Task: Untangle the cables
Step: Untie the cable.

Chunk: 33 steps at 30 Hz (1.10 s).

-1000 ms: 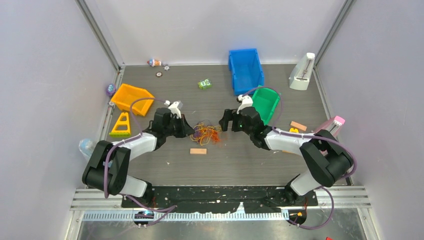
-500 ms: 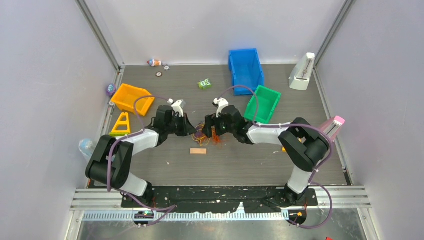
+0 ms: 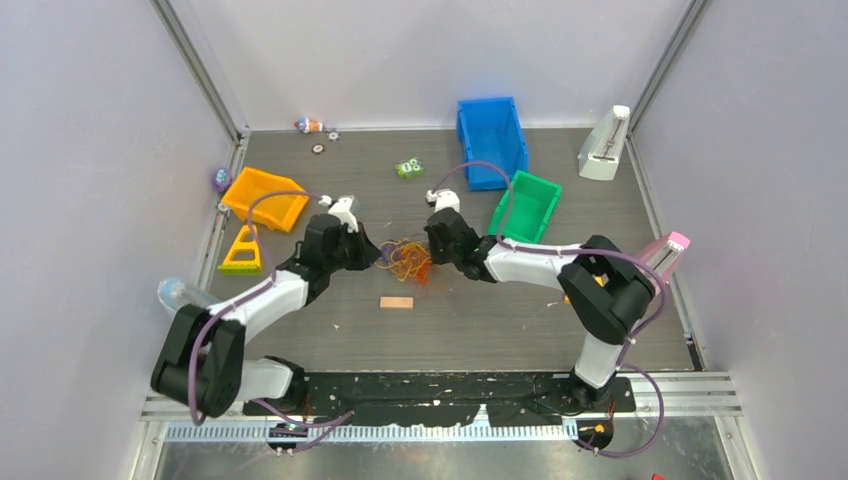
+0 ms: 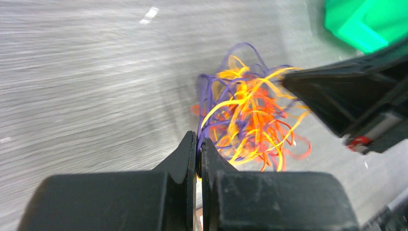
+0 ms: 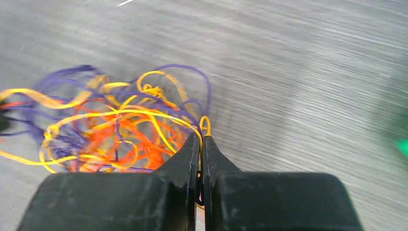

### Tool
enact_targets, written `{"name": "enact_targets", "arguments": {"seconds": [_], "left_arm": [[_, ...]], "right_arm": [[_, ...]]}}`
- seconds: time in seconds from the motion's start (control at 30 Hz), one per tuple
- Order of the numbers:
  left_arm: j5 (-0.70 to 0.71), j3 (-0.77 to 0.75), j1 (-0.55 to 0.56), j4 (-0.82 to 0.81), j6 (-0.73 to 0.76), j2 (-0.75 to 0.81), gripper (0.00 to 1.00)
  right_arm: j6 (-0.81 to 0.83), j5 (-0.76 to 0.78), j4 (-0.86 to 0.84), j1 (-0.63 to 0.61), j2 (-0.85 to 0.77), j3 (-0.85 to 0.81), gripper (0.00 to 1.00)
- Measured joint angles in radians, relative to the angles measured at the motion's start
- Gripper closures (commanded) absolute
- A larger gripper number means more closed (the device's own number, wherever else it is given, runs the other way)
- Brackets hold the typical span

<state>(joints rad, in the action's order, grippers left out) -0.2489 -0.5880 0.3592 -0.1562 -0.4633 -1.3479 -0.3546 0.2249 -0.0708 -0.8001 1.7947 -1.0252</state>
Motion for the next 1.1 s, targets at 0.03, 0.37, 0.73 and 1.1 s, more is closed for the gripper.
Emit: {"name": "enact_targets", "arguments": {"seconds": [0.03, 0.37, 0.73, 1.1], "left_arm": [[0.038, 0.010, 0.002, 0.005, 0.000, 0.034, 1.00], [0.366, 0.140, -0.005, 0.014, -0.037, 0.220, 1.00], [0.695, 0.164, 0.001, 0.151, -0.194, 0.348, 1.00], [0.328, 0.177, -0.002, 0.010, 0.031, 0.285, 0.23]], "right_arm": [[-0.005, 0.044, 0.004, 0.000, -0.020, 0.011, 0.95], [-0.094, 0.291, 0.024, 0.042, -0.144, 0.107, 0.94], [-0.192, 0.409, 0.104, 0.044, -0.150, 0.105, 0.91], [-0.059, 0.150, -0.056, 0.078, -0.156, 0.181, 0.09]]}}
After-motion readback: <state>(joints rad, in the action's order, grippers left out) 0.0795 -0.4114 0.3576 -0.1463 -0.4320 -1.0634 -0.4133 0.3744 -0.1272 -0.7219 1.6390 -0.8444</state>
